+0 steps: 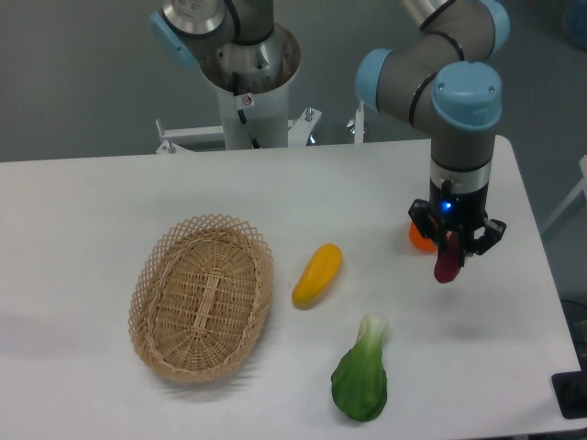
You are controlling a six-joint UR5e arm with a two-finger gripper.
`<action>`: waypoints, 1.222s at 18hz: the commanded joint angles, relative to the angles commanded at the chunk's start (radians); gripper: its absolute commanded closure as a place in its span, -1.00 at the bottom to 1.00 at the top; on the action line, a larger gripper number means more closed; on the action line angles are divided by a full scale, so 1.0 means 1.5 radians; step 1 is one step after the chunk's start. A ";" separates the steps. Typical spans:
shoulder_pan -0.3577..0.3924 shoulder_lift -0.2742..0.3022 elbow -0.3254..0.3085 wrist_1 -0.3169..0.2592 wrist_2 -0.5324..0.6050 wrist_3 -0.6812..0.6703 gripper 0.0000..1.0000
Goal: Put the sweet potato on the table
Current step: 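Lower the held purple sweet potato toward the table beside the bok choy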
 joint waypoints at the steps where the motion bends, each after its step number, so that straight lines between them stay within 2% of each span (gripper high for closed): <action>1: -0.005 -0.008 0.006 0.011 0.001 -0.014 0.45; 6: -0.013 -0.058 0.023 0.066 0.008 -0.073 0.45; 10: -0.030 -0.133 0.049 0.133 0.021 -0.077 0.45; 14: -0.041 -0.175 0.075 0.136 0.029 -0.069 0.44; 22: -0.054 -0.198 0.066 0.135 0.057 -0.054 0.44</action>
